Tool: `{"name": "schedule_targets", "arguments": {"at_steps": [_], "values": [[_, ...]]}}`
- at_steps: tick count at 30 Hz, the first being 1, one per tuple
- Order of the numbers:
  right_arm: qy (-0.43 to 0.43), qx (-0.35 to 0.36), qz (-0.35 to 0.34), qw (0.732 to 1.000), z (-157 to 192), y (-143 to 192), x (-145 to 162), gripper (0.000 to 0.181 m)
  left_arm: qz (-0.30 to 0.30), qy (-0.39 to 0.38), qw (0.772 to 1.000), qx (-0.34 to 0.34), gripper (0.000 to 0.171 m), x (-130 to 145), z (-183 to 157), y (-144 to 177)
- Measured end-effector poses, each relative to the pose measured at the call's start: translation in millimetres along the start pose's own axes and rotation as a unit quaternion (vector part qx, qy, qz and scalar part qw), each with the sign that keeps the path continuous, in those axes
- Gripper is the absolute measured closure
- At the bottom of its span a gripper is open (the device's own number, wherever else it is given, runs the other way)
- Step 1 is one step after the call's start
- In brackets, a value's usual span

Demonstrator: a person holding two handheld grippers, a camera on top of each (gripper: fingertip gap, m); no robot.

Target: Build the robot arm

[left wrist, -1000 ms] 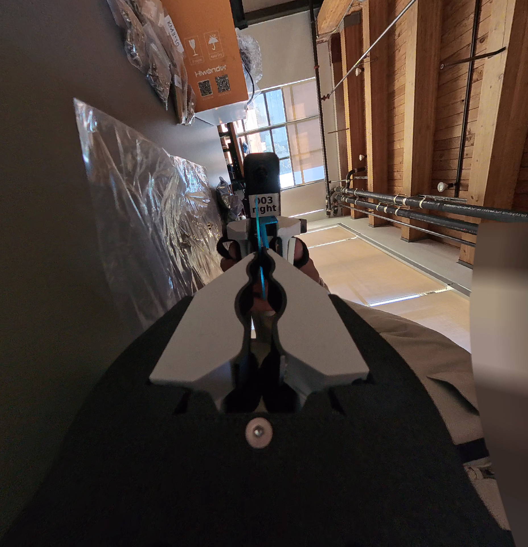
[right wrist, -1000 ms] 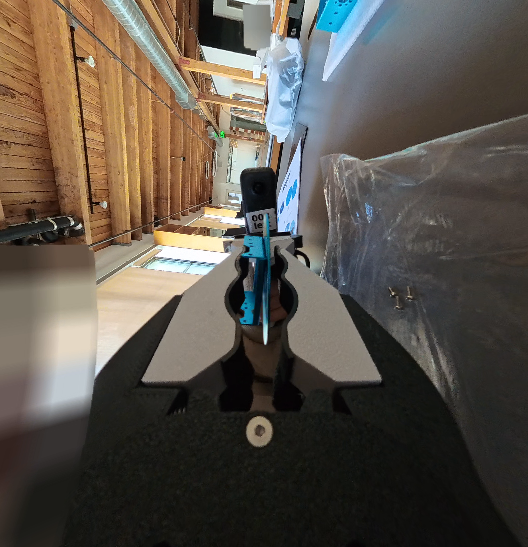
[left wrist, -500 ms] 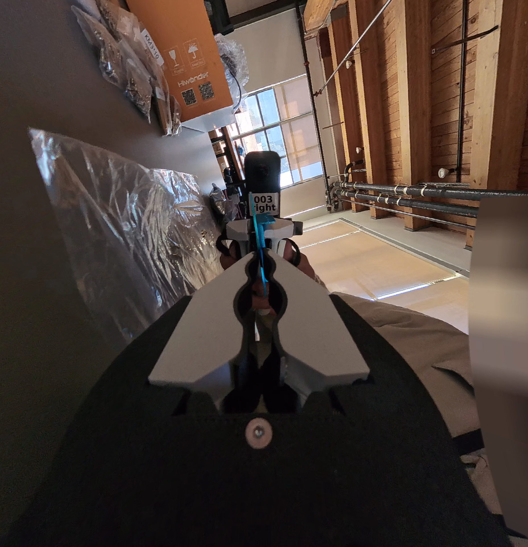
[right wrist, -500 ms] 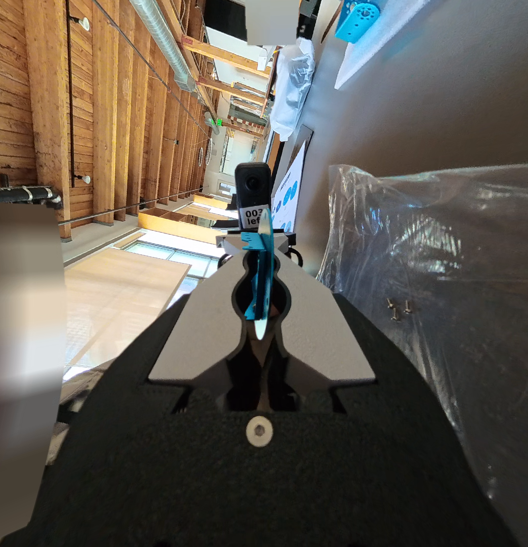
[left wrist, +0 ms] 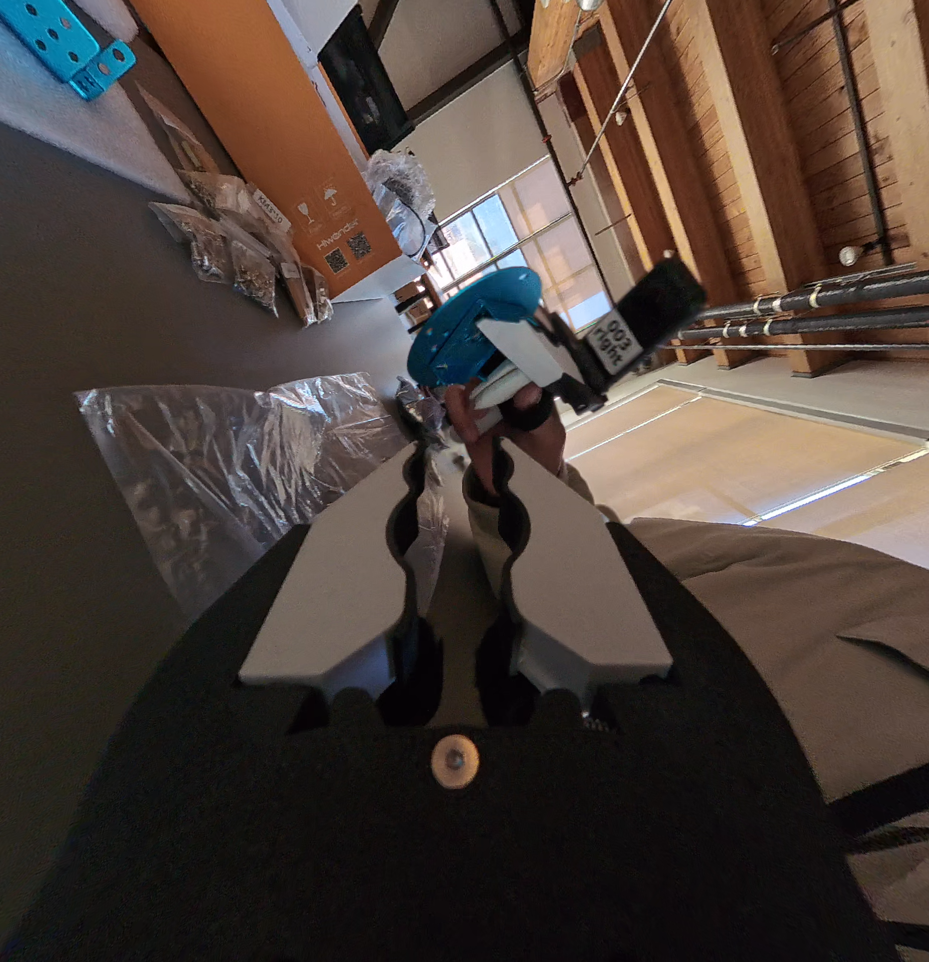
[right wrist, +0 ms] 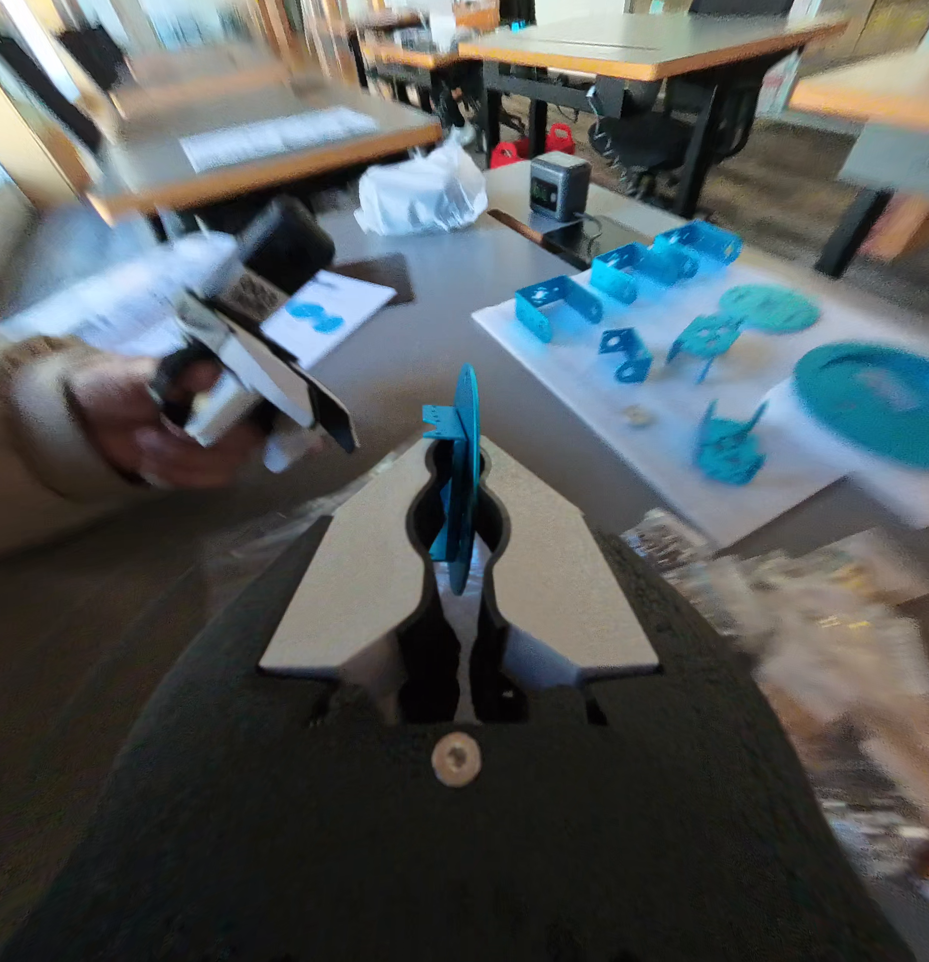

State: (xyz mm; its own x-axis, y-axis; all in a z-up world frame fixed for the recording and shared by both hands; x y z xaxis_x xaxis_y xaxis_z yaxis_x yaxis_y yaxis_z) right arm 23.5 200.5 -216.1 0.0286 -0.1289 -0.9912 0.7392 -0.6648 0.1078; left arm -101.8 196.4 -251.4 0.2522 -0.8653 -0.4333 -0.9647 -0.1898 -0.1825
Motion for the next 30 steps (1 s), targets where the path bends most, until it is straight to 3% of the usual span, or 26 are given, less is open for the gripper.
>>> {"name": "schedule_targets", "arguments": {"at_steps": [6,9,13,14,18,20,21,22,25,27,30], "values": [[0.197,-0.001,0.054,0.979,2,-5,13,0.177,0.012,-0.034,0.998,-0.049,0.149,2,13,1],[0.334,0.007,0.085,0.939,8,-6,24,0.177,0.024,-0.059,0.995,-0.077,0.149,4,18,2],[0.452,0.008,0.109,0.885,17,-5,36,0.177,0.031,-0.105,0.988,-0.110,0.150,4,23,4],[0.447,0.004,0.106,0.888,19,-5,37,0.177,0.033,-0.112,0.987,-0.113,0.151,4,23,4],[0.291,-0.004,0.069,0.954,11,-2,30,0.177,0.037,-0.121,0.987,-0.103,0.150,5,19,2],[0.105,-0.041,0.036,0.993,15,-3,25,0.177,0.041,-0.130,0.987,-0.084,0.150,6,13,0],[0.005,-0.063,0.020,0.998,17,-4,23,0.177,0.043,-0.138,0.987,-0.072,0.149,7,9,-2],[-0.089,-0.086,-0.002,0.992,21,-6,20,0.177,0.046,-0.149,0.986,-0.059,0.148,9,5,-4],[-0.307,-0.137,-0.017,0.942,32,-11,21,0.177,0.052,-0.169,0.984,-0.022,0.146,16,-6,-10],[-0.405,-0.150,-0.015,0.902,37,-14,24,0.178,0.053,-0.155,0.987,-0.001,0.147,19,-11,-12],[-0.497,-0.154,-0.008,0.854,43,-17,30,0.178,0.064,-0.107,0.992,0.022,0.163,23,-13,-11]]}}
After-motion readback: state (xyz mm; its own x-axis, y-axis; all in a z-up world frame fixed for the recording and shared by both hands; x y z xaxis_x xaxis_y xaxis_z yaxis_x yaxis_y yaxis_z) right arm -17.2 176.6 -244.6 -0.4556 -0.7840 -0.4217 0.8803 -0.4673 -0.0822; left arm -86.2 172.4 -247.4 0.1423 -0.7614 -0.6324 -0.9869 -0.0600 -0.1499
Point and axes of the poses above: each gripper's, where its closed fingertips meet, y back along the fingers, x out of its underside, z = x × y across the jaws, the point moved 4 cm from there along y, back along the fingers, and after that the axes turned 13 degrees about -z, right-handed, at the moved point
